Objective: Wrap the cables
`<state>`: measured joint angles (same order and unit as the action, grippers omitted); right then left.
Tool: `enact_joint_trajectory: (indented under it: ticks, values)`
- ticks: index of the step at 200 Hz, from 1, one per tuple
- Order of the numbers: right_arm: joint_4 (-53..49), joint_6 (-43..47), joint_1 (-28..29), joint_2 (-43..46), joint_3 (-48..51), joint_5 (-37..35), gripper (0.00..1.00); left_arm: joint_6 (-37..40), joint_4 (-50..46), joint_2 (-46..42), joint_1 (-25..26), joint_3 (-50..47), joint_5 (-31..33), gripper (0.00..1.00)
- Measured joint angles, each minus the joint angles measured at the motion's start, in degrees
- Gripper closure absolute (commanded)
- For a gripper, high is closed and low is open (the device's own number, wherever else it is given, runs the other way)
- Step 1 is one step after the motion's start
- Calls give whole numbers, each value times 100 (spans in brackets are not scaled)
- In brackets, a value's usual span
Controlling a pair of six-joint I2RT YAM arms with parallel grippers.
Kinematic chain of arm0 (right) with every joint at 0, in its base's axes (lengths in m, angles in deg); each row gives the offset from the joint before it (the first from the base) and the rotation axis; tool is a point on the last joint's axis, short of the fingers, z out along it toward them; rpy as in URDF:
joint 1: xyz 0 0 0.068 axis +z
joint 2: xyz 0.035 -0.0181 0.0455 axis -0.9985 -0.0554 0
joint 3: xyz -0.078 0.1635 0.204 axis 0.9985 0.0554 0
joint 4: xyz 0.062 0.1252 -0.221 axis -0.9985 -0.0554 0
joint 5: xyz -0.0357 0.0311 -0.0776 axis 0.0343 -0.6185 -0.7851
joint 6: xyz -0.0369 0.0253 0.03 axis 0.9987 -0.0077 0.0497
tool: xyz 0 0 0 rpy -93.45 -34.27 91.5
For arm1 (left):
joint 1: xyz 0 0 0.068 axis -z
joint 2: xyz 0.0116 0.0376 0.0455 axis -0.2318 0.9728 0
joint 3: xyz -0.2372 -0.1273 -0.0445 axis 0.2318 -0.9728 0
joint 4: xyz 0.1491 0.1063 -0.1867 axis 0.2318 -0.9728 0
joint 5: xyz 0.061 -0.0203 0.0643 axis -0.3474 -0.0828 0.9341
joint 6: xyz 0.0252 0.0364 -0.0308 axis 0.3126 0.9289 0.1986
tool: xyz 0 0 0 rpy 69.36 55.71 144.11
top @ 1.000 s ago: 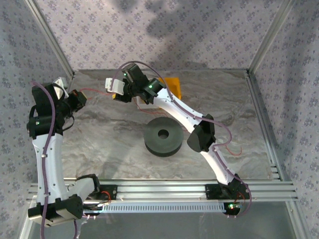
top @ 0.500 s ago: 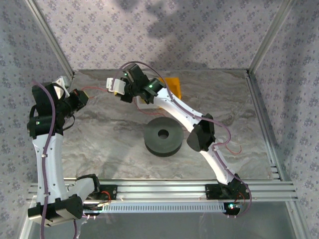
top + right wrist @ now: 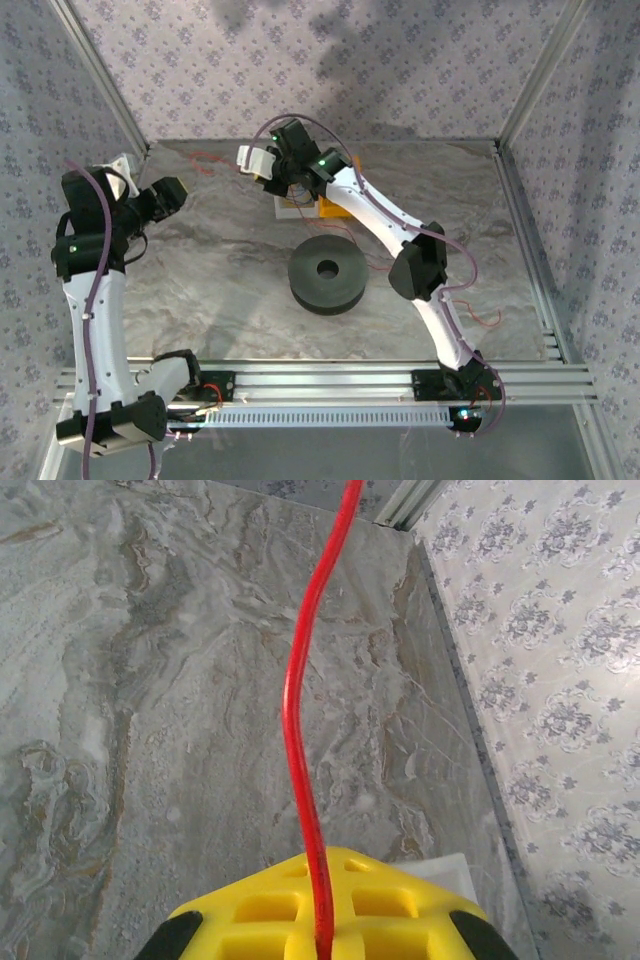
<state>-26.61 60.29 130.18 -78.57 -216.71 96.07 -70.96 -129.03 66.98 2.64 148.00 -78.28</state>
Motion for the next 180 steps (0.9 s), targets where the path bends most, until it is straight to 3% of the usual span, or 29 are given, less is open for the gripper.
enact_joint_trajectory:
  ticks: [20,33,72,106,132,180]
  values:
    - [2,59,-33,118,107,-42,100,142,-9,-234,79,-142,-468,18]
    - [13,83,-48,142,111,-57,100,190,24,-431,422,-461,-697,16]
    - [20,122,-76,151,111,-170,100,9,201,-649,2590,-2004,-457,10]
    - [24,122,-87,153,111,-275,100,-450,885,-13,3670,-2959,17,8]
    - [35,122,-87,155,111,-308,100,-767,1766,505,4039,-3329,39,8]
    - [42,116,-85,170,138,-343,100,-1202,3580,1690,4135,-3620,-317,8]
